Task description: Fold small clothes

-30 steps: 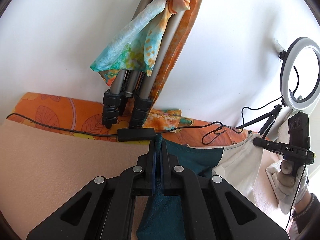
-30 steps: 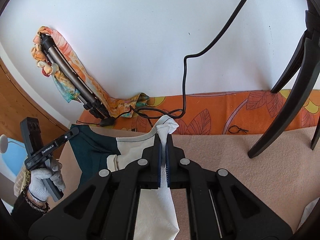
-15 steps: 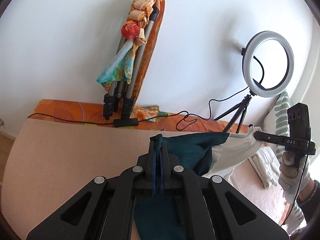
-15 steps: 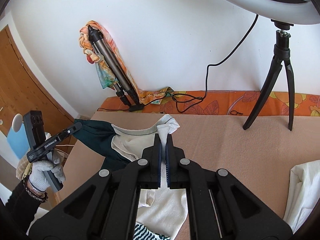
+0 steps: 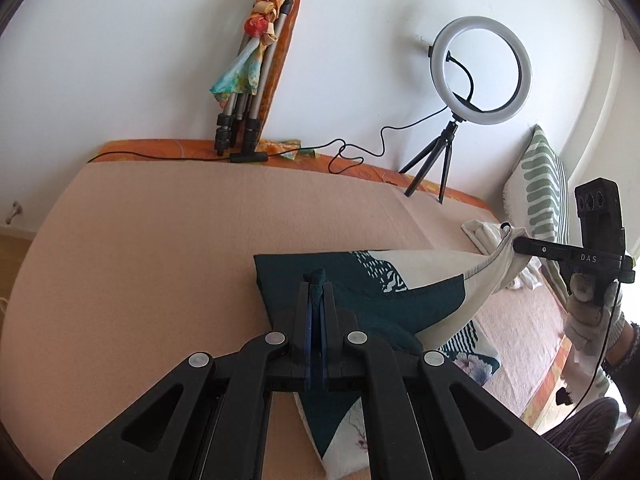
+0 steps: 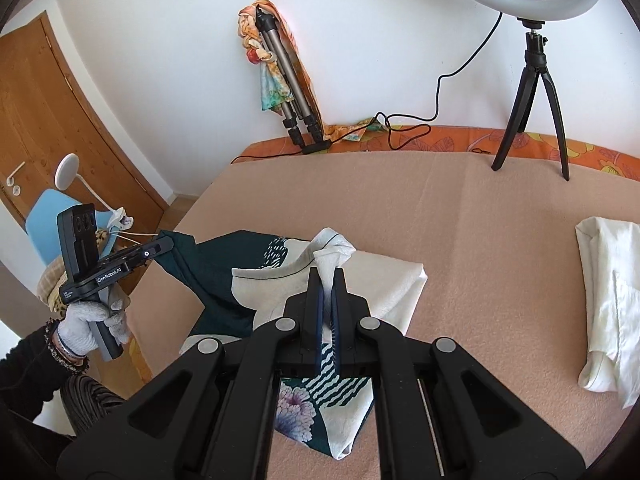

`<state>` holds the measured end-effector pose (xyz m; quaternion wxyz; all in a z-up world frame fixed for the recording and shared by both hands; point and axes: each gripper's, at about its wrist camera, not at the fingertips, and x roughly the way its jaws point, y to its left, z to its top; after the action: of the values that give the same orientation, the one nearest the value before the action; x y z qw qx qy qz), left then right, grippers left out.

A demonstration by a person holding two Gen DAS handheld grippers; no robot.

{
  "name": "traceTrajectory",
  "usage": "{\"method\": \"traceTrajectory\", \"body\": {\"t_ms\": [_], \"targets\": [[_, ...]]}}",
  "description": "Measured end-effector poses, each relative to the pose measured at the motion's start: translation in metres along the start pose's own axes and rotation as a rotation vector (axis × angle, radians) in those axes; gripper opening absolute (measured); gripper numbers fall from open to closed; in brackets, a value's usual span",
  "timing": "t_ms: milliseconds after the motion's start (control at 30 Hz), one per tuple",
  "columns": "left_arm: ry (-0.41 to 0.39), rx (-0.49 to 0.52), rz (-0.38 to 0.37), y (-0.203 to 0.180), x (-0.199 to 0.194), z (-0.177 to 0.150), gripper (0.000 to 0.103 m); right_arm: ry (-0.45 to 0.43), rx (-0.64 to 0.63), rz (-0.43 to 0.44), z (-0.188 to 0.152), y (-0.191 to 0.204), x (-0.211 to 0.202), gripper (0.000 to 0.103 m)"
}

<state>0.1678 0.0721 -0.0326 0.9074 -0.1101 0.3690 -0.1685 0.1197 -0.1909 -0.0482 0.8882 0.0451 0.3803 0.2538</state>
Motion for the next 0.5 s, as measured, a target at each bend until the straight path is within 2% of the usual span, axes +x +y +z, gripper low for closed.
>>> {"method": "traceTrajectory", "body": {"t_ms": [133,267,467,500], "targets": [[0.043,0.0,0.002,-0.001,-0.002,-0.031,0.002,0.032,0.004,-0.015,-0.036,0.002,0.004,0.004],[0.062,0.01,-0.013,-0.004,-0.005,-0.049,0.002,0.034,-0.008,-0.039,-0.058,0.001,0.002,0.004],[0.098,0.113,-0.031,-0.022,-0.016,-0.065,0.004,0.052,-0.088,-0.092,-0.081,0.008,-0.004,0.005],[0.109,0.138,-0.034,-0.026,-0.019,-0.069,0.008,0.063,-0.107,-0.091,-0.086,0.009,-0.005,0.005]]}}
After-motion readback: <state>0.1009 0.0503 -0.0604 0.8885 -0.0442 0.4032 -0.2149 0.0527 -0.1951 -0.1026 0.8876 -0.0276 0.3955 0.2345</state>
